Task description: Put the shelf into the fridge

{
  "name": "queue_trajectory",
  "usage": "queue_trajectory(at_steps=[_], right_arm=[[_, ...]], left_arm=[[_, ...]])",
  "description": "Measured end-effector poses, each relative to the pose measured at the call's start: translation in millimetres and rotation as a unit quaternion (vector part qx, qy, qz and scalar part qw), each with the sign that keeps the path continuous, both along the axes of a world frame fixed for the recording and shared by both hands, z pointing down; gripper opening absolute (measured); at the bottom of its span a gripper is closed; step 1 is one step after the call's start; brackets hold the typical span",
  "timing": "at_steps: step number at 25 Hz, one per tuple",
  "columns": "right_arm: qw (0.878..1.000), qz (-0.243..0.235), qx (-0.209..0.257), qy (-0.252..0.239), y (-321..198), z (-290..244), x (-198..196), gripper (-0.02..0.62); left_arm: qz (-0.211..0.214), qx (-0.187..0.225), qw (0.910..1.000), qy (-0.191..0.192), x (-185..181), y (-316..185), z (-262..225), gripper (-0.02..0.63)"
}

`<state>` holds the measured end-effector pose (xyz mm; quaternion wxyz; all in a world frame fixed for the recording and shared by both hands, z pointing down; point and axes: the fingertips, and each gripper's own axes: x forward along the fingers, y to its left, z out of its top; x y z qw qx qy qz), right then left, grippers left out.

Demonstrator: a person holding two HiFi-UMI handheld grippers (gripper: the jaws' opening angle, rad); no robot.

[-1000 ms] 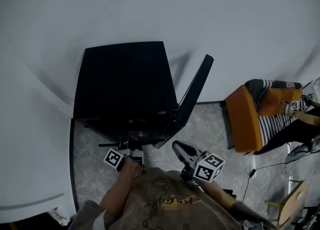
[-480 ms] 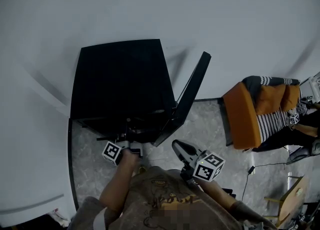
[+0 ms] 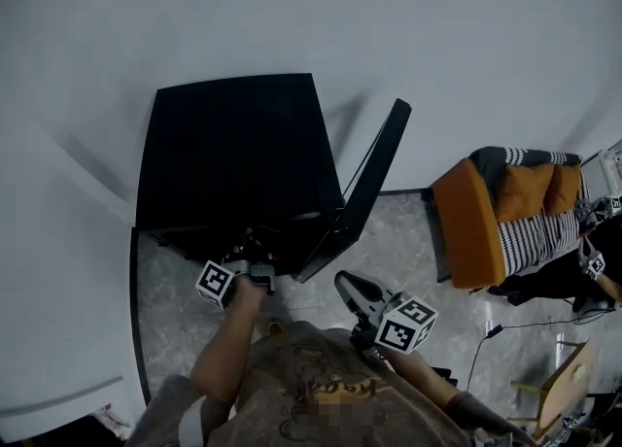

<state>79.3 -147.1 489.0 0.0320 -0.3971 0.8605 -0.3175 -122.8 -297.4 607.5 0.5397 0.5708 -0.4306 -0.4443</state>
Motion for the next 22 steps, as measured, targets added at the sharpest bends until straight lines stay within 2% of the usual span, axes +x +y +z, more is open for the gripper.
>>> queue_trajectory(at_steps=[22], right_arm=[[1.0,0.025,-0.004,0.004,5.8,2.0,4.4,0.021]], left_arm=[[0.001,0.004,1.0,-0.005,-2.6,-36.9,1.5,0.017]])
